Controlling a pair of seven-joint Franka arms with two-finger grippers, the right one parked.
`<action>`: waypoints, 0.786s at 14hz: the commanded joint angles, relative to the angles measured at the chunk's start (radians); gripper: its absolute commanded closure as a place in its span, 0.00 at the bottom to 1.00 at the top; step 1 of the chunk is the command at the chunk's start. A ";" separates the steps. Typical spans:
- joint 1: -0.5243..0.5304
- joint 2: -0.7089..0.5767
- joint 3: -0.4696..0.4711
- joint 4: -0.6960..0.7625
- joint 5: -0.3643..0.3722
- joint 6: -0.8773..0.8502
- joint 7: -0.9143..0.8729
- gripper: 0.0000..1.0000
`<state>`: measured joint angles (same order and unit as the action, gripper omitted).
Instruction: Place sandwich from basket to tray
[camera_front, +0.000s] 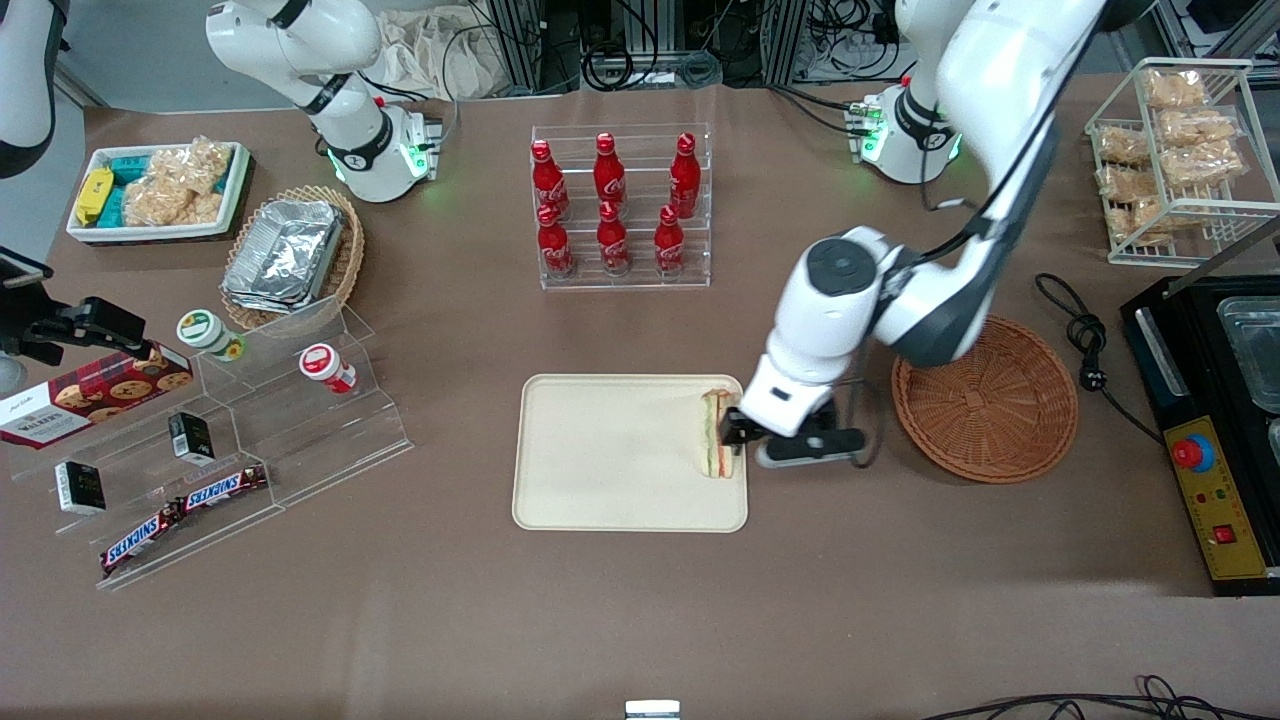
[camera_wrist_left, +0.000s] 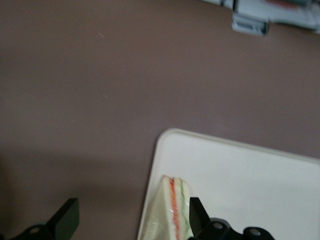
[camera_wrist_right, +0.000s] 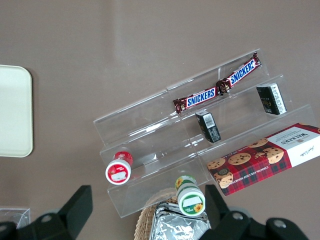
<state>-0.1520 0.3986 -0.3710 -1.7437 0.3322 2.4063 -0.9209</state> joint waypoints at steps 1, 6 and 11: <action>0.055 -0.147 -0.005 -0.027 -0.129 -0.140 0.106 0.01; 0.158 -0.236 0.017 0.218 -0.285 -0.773 0.425 0.01; 0.224 -0.388 0.148 0.234 -0.320 -1.038 0.667 0.01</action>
<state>0.0769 0.0719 -0.2936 -1.4834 0.0569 1.4052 -0.3261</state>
